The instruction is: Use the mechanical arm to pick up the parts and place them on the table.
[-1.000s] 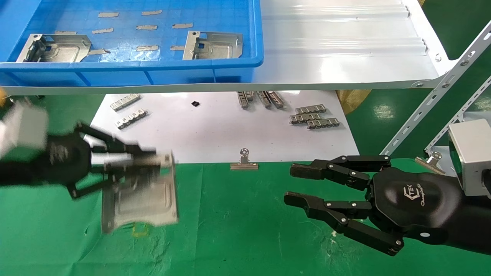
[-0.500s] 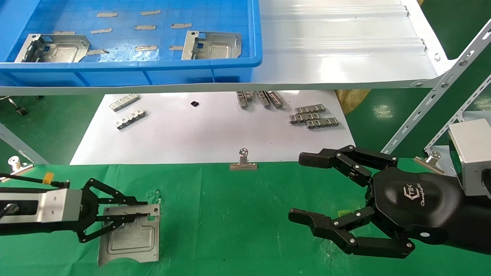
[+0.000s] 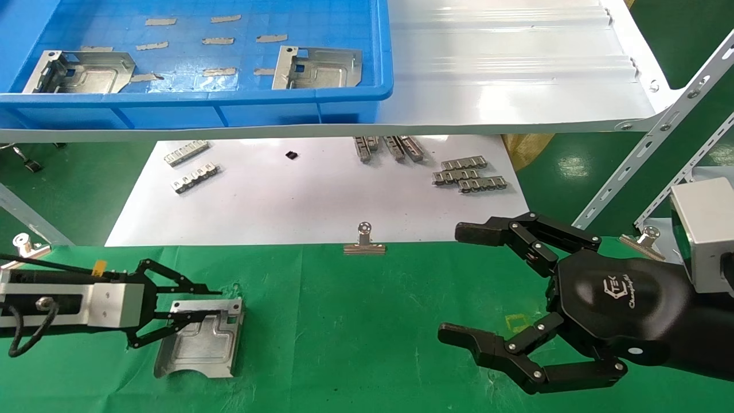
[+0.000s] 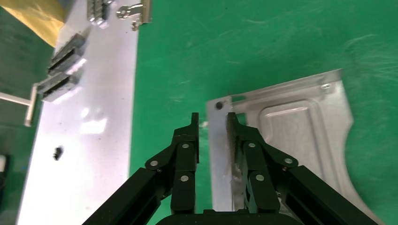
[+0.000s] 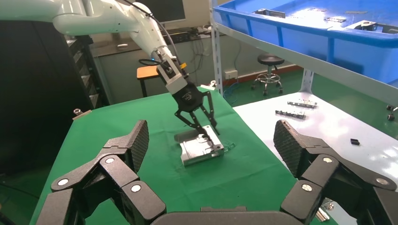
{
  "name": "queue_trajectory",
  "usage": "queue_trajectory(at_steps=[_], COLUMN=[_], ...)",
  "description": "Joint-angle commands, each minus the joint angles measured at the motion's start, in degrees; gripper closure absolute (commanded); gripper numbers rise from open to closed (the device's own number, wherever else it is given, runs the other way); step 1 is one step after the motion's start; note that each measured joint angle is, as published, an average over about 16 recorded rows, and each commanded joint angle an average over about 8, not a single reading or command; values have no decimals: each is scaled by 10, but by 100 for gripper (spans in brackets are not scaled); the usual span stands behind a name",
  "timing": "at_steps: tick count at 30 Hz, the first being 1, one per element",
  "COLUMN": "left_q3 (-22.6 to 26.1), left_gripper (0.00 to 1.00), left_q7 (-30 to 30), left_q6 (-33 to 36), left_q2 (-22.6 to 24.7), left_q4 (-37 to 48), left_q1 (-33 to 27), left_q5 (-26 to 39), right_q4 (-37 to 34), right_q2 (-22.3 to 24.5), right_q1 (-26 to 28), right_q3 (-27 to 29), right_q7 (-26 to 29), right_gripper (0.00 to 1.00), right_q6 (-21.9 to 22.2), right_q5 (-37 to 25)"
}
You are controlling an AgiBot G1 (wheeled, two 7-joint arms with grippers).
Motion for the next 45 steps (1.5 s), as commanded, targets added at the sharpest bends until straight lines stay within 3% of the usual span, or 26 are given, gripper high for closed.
queue_trajectory(at_steps=[1, 14, 24, 45], left_q3=[1, -17, -25, -123], left_gripper=[0, 0, 0, 0], left_q7=[20, -137, -151, -300], left_q6=[-6, 26, 26, 9], left_q2=[5, 3, 0, -38], left_q4=[8, 83, 87, -130], left_q1=[-4, 5, 16, 110], left_q5=[3, -57, -72, -124], right_q4=[0, 0, 0, 0], right_q2=[0, 0, 0, 0], right_q1=[0, 0, 0, 0], right_q3=[0, 0, 0, 0], right_q7=[0, 0, 0, 0], right_gripper=[0, 0, 0, 0], right_q6=[0, 0, 0, 0], right_q5=[0, 0, 0, 0])
